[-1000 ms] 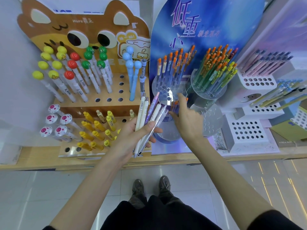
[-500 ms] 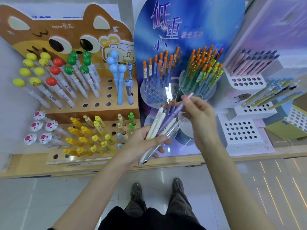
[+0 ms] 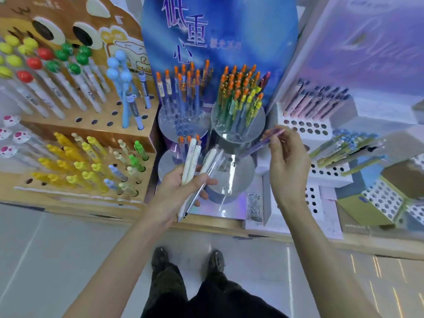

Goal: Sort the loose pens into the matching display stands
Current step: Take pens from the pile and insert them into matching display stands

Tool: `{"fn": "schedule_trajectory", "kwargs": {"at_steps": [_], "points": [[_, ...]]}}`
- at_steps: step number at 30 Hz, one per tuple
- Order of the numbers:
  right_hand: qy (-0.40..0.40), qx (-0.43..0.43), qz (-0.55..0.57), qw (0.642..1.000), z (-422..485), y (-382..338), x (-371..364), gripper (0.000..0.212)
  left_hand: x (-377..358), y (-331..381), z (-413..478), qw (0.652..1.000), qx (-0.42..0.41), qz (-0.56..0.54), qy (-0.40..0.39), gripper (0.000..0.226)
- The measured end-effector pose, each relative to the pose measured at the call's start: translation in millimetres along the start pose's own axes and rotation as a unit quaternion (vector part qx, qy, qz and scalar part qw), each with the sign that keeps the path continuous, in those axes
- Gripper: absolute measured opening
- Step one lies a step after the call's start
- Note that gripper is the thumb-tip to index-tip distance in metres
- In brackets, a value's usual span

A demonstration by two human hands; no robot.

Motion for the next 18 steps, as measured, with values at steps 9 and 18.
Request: {"fn": "schedule_trajectory", "kwargs": {"at_steps": [9,18], "points": [[-0.062,0.076,-0.032,0.995,-1.8,-8.2,-16.8,0.022,-5.4,1.6,-16.7,0.999,-0.008,0.005,0.032,0.026],[-0.060,0.060,-0.041,0.996,-2.6,2.9,-22.5,0.024,0.3,7.3,-17.1,0.999,-0.011,-0.001,0.038,0.020]]}}
Point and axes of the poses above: each hand's wrist, its own z-axis towards the middle knuckle, its own x-axis out of the back of the hand, y = z × x, the point moved 8 cm from there along z, towards the middle knuckle, and after that the axes turned 1 degree about z, right-handed, at the moved point
